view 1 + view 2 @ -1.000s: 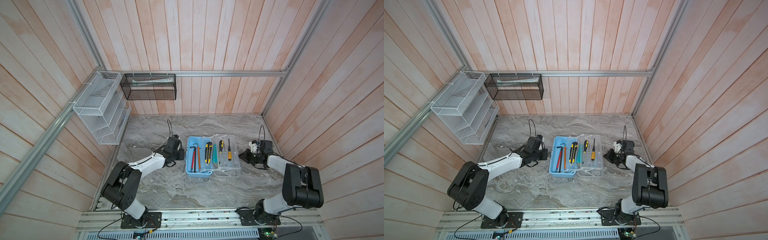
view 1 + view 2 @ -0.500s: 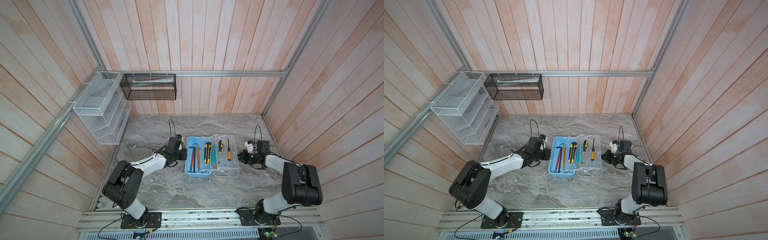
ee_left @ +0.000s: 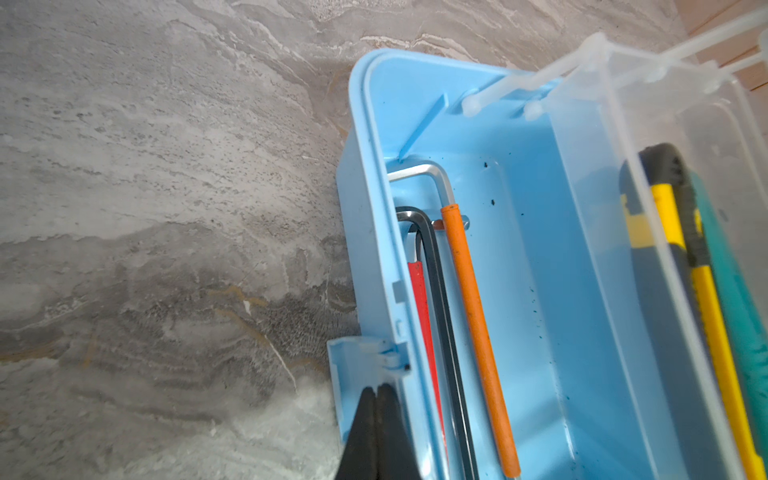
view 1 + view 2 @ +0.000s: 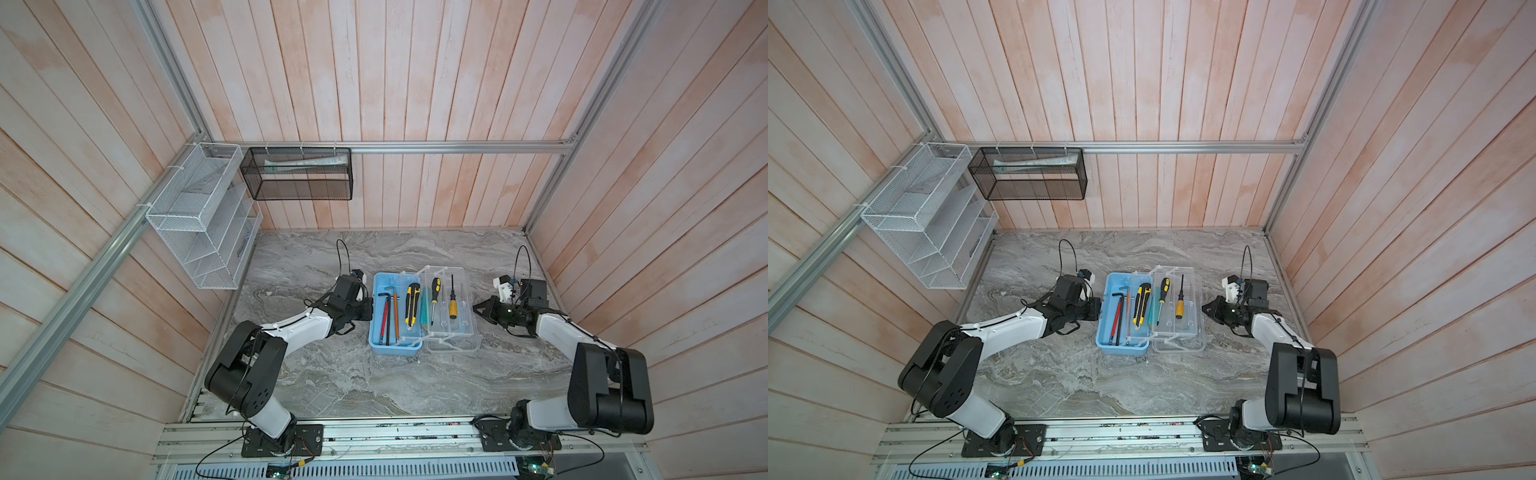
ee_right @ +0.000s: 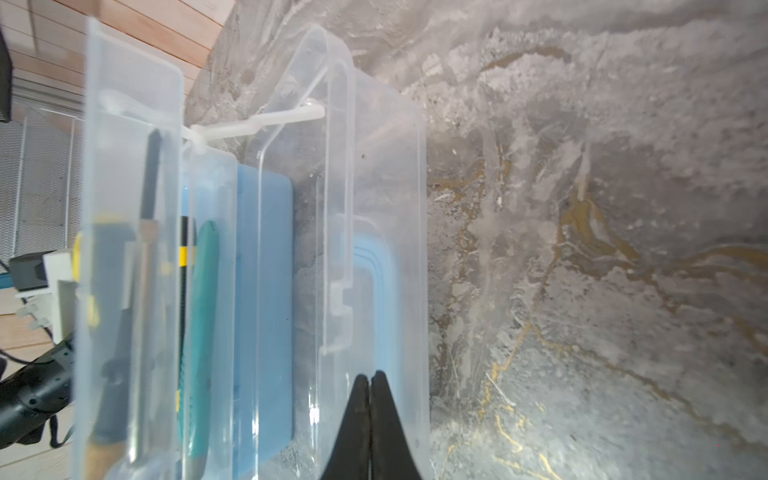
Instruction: Pack the tool kit
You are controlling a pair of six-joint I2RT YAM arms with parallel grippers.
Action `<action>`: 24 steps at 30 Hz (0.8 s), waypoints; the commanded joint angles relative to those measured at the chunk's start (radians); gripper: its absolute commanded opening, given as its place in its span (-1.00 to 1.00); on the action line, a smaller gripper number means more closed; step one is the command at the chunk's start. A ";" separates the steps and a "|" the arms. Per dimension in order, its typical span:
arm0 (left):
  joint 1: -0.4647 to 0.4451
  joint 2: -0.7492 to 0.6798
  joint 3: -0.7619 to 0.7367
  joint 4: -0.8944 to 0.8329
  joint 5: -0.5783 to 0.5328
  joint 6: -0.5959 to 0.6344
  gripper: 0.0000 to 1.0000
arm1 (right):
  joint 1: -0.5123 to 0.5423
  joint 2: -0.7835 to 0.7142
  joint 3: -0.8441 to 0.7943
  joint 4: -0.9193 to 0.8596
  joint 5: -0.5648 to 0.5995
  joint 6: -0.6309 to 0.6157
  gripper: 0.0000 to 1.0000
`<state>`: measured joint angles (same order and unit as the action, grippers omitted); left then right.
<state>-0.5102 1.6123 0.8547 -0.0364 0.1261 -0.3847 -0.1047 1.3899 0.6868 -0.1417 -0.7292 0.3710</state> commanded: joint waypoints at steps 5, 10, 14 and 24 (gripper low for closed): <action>-0.019 0.009 -0.009 0.083 0.105 0.016 -1.00 | 0.049 -0.105 0.047 -0.075 -0.154 0.021 -1.00; -0.013 0.010 -0.023 0.105 0.109 0.030 -1.00 | 0.150 -0.141 0.123 -0.109 -0.107 0.029 -1.00; -0.004 0.008 -0.037 0.117 0.111 0.033 -1.00 | 0.238 -0.135 0.177 -0.103 -0.069 0.042 -1.00; 0.009 -0.056 -0.100 0.134 0.073 0.027 -1.00 | 0.430 -0.035 0.248 0.059 -0.033 0.081 -1.00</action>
<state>-0.4973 1.5925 0.7715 0.0540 0.1627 -0.3698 0.2710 1.2911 0.9218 -0.0898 -0.7654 0.4320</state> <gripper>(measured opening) 0.043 0.047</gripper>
